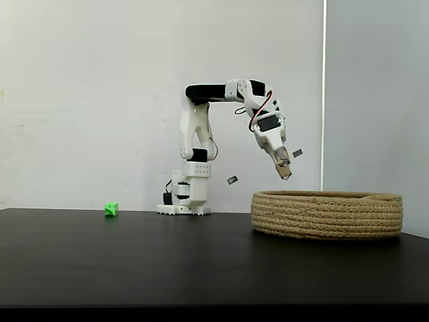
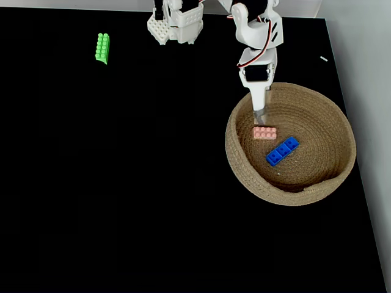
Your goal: Place the lego blocks in the tray
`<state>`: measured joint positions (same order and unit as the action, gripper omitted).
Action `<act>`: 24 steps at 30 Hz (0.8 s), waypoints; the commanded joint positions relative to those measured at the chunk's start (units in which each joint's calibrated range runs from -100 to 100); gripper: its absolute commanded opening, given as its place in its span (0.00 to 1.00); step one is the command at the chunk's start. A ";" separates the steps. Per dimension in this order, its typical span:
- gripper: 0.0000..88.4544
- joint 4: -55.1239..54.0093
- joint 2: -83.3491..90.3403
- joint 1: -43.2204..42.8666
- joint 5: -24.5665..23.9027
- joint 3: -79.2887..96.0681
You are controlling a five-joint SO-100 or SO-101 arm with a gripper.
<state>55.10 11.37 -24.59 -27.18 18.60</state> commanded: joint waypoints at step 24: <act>0.42 26.25 12.88 41.33 18.95 6.34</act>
<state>80.84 19.34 11.32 -6.42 22.93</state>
